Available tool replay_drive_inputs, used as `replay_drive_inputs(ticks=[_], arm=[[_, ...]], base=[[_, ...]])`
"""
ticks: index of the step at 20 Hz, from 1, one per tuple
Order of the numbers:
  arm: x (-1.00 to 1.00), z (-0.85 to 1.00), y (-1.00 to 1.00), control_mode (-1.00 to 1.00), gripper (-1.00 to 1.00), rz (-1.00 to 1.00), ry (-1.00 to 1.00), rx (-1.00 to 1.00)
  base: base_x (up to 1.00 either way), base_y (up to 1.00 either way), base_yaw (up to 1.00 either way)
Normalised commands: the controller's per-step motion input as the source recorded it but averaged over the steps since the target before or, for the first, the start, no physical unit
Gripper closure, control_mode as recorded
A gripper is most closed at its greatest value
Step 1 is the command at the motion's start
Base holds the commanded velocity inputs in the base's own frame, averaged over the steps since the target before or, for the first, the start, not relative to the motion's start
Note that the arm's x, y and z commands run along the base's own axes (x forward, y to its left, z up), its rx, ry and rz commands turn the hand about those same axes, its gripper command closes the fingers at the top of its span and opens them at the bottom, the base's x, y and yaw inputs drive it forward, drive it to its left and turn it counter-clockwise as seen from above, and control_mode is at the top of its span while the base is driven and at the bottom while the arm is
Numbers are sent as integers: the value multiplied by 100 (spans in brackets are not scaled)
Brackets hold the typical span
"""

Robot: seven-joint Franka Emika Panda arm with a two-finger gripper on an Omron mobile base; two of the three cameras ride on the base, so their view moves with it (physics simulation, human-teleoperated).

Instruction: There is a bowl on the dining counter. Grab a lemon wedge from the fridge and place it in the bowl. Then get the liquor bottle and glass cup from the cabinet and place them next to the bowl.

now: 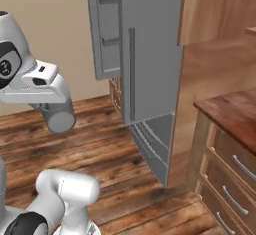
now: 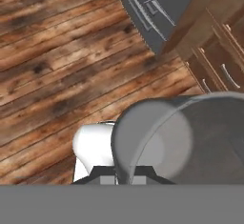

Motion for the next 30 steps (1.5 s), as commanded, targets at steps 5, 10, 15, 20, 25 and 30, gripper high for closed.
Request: replay_drive_inputs(ticks=[5, 10, 15, 20, 25, 30], arm=[[0, 0, 0, 100, 100, 0, 0, 0], [0, 0, 0, 100, 100, 0, 0, 0], [0, 0, 0, 100, 100, 0, 0, 0], [0, 0, 0, 100, 100, 0, 0, 0], [0, 0, 0, 100, 100, 0, 0, 0], [0, 0, 0, 100, 100, 0, 0, 0]], base=[[-48, 30, 80], [13, 39, 67], [92, 37, 39], [100, 40, 14], [100, 40, 16], [100, 36, 40]])
